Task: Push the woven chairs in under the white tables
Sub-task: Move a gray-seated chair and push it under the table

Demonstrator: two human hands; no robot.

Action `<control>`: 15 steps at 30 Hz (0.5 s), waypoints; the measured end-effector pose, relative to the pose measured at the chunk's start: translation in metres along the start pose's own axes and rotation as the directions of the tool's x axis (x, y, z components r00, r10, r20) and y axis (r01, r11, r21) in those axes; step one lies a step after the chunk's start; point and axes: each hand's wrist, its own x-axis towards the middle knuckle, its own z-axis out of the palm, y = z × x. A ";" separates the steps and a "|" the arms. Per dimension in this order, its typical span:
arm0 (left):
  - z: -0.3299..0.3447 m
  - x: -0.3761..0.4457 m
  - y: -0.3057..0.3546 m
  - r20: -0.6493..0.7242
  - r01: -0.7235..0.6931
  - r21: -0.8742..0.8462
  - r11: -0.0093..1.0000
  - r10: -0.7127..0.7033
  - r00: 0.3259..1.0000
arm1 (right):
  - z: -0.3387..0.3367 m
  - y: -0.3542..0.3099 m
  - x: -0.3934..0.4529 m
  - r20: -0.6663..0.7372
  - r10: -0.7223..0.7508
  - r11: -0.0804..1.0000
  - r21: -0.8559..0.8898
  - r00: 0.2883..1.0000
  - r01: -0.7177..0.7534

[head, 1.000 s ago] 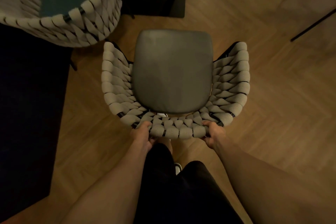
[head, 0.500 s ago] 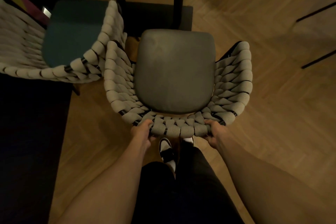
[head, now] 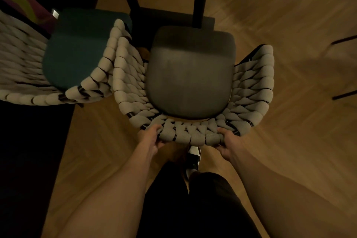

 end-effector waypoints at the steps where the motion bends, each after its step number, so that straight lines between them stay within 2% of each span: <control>1: 0.005 0.002 0.006 -0.002 0.000 0.006 1.000 0.000 1.000 | 0.004 -0.007 0.003 0.001 0.000 1.000 0.005 1.000 0.000; 15: 0.045 0.002 0.058 0.017 -0.013 0.063 0.998 0.012 1.000 | 0.033 -0.056 0.013 0.031 0.034 0.999 0.009 0.999 -0.034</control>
